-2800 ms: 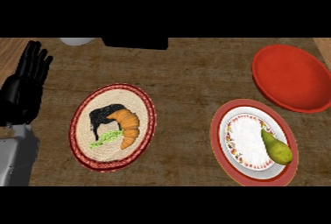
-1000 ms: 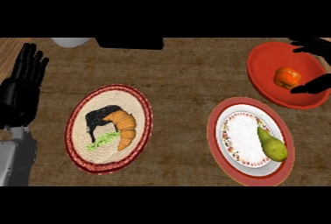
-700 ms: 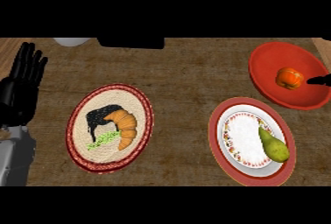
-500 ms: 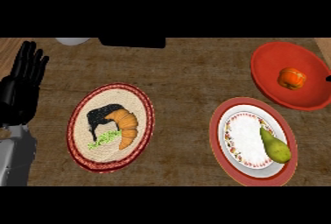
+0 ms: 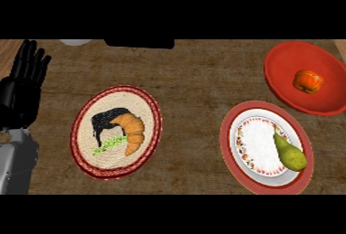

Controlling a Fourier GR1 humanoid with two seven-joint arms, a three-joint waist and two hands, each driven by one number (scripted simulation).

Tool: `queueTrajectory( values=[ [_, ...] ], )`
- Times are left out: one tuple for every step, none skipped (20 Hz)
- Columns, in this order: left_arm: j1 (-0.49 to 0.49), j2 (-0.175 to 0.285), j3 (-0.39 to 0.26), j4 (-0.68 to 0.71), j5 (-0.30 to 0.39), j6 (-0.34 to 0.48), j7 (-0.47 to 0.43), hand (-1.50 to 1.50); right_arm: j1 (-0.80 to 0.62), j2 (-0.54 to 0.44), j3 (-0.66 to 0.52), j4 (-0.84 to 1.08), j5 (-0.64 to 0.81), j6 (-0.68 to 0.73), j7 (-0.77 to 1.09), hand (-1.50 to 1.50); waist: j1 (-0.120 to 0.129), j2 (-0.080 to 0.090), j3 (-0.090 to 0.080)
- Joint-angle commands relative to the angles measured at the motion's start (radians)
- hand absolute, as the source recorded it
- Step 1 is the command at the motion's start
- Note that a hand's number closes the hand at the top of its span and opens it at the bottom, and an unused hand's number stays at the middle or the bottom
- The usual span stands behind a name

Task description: Pick the squash from the plate and place it in the bowl

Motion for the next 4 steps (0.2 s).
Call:
queueTrajectory(
  values=[
    [-0.029, -0.006, -0.01, -0.001, 0.001, 0.008, 0.027, 0.0, 0.032, -0.031, -0.019, -0.004, -0.019, 0.065, -0.02, -1.5, 0.001, 0.002, 0.003],
    [-0.016, 0.011, 0.013, -0.011, 0.023, -0.011, 0.019, 0.0, 0.055, -0.047, -0.028, 0.002, -0.028, 0.071, -0.024, -1.5, 0.009, 0.004, 0.005],
    [0.012, -0.012, -0.014, -0.002, -0.001, -0.009, -0.007, 0.0, 0.057, -0.052, -0.025, -0.005, -0.026, 0.089, -0.024, -1.5, 0.006, 0.003, 0.003],
    [0.009, -0.008, 0.001, 0.002, 0.013, -0.008, -0.001, 0.0, 0.069, -0.073, -0.032, -0.007, -0.033, 0.111, -0.03, -1.5, 0.0, 0.003, 0.004]
  ],
)
